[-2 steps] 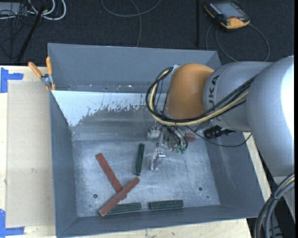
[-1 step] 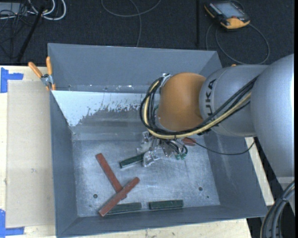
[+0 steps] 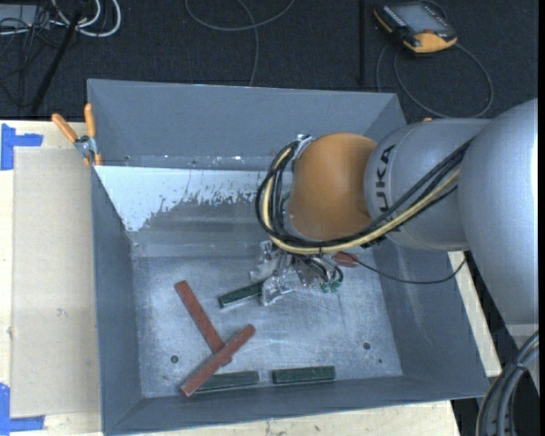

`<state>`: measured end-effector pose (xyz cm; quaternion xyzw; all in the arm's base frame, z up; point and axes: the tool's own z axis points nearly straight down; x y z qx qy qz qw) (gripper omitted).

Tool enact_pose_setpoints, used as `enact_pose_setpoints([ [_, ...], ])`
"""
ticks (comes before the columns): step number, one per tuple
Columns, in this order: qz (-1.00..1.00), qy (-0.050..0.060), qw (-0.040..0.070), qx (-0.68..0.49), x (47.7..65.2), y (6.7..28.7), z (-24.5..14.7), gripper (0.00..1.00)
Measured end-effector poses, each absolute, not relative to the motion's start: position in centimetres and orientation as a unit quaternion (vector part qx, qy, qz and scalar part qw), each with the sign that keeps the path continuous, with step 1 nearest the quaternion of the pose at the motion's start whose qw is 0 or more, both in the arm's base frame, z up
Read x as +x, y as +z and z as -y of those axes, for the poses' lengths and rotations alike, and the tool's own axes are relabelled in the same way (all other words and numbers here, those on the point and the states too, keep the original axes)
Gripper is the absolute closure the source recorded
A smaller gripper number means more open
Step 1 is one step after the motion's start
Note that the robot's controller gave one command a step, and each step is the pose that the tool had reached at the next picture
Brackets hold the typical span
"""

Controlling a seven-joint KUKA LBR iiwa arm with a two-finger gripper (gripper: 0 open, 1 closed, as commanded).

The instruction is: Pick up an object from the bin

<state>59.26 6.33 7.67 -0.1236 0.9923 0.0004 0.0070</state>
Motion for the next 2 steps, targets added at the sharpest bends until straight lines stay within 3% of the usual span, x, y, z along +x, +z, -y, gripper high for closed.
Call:
enact_pose_setpoints([
  [1,-0.990,0.000,-0.001,-0.143,58.6,17.0,-8.4,0.00],
  [2,-0.989,0.000,0.003,-0.150,58.8,21.1,-9.3,0.00],
])
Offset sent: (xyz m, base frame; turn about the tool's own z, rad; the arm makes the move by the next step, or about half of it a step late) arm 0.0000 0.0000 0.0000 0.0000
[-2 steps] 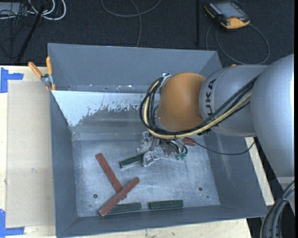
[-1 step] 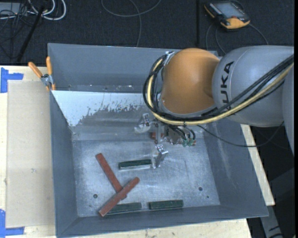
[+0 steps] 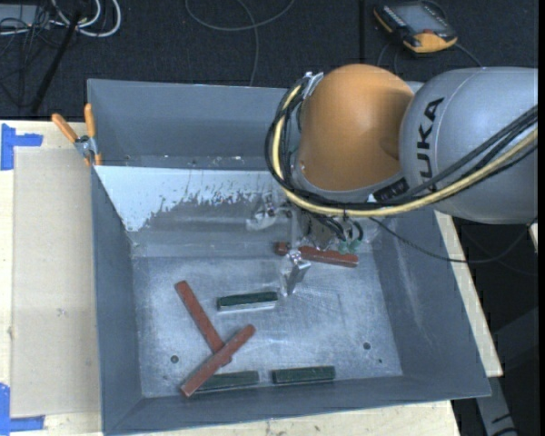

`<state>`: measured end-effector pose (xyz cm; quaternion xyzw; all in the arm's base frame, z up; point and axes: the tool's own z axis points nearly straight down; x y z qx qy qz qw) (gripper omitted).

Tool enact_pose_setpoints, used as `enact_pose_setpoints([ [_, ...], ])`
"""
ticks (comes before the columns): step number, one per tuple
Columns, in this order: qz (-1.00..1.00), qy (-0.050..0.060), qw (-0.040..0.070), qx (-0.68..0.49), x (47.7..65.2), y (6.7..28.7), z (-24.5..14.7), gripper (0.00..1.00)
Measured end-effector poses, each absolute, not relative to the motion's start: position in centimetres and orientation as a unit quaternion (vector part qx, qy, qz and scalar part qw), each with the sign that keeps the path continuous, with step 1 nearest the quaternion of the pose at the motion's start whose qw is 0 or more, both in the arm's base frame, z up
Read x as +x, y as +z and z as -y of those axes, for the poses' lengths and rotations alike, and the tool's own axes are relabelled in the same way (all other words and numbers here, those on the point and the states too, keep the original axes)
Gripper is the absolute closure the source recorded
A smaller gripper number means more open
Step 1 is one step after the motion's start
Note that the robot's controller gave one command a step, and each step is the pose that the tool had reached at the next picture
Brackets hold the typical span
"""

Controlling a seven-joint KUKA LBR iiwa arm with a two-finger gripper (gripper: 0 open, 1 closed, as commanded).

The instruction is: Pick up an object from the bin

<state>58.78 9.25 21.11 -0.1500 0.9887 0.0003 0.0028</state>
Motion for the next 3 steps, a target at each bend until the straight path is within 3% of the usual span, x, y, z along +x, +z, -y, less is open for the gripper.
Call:
enact_pose_setpoints([
  [1,-0.987,0.000,0.004,-0.161,59.1,16.4,-9.6,0.00],
  [2,-0.955,0.000,0.001,-0.298,58.0,9.9,-8.7,0.00],
  [3,-0.921,0.000,0.004,-0.391,60.1,7.6,-8.2,1.00],
])
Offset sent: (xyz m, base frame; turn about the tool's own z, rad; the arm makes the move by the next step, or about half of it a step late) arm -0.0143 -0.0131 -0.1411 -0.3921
